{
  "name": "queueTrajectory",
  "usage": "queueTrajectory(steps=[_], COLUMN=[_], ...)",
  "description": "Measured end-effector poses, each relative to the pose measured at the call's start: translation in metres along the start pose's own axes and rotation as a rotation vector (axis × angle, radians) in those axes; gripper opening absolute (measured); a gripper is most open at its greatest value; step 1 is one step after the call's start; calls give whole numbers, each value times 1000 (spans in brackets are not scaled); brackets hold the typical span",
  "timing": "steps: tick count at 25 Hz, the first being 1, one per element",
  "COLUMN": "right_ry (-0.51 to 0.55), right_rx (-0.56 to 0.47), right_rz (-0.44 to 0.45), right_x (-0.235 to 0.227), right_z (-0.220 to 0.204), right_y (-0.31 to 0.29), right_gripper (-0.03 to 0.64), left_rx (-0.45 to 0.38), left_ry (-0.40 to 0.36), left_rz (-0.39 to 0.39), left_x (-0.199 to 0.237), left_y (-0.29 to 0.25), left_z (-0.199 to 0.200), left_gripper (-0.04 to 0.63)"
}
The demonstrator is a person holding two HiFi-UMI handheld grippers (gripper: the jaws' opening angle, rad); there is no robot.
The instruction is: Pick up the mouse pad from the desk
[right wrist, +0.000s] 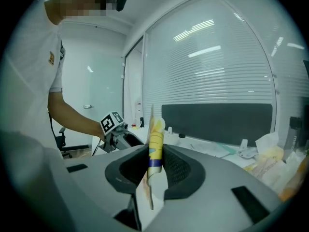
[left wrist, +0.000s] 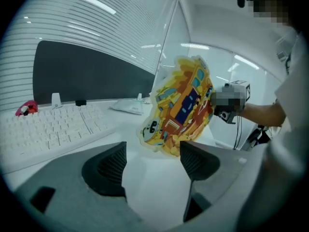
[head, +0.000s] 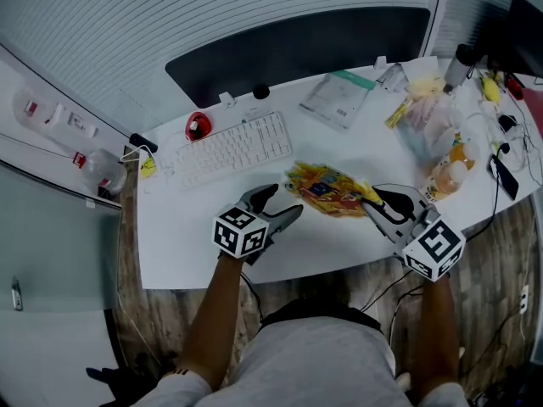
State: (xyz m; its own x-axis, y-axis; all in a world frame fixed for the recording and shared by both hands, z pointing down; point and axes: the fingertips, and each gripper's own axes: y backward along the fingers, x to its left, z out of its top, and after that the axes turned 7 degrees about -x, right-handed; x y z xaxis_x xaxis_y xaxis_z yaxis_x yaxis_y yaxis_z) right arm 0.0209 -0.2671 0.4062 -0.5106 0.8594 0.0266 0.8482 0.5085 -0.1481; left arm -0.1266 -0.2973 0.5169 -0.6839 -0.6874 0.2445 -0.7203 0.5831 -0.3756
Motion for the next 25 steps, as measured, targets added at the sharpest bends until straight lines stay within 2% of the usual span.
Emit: queueTrajectory(steps=[5,8,12,16,18,20,25], right_ry=[31,31,-16,-44,-64,-84,-97], right_rx=[-47,-79,-135,-159,-172,-188,-204], right_rz=[38,66,93,65,29,-16,-129], right_x=[9,15,19,15,10,3,-13], right_z=[20,34,50,50,47,44,39], right_y=[10,15,24,28,31,34,37], right_gripper=[84,84,84,84,84,86,86], left_rx=[-44,-89,-175,-221,-236,-258,-293], left_ry=[-39,-16,14,14,12,17,3], left_rz=[-80,-118,-210,-244,-211,-177,-163], left_x=[-15,-21,-38,-49,-47,-44,-53], left_y=[1,2,4,5,6,10,19], left_z=[12,22,39,50,53,56,63], left_gripper=[357,364,365,354,260,114,40])
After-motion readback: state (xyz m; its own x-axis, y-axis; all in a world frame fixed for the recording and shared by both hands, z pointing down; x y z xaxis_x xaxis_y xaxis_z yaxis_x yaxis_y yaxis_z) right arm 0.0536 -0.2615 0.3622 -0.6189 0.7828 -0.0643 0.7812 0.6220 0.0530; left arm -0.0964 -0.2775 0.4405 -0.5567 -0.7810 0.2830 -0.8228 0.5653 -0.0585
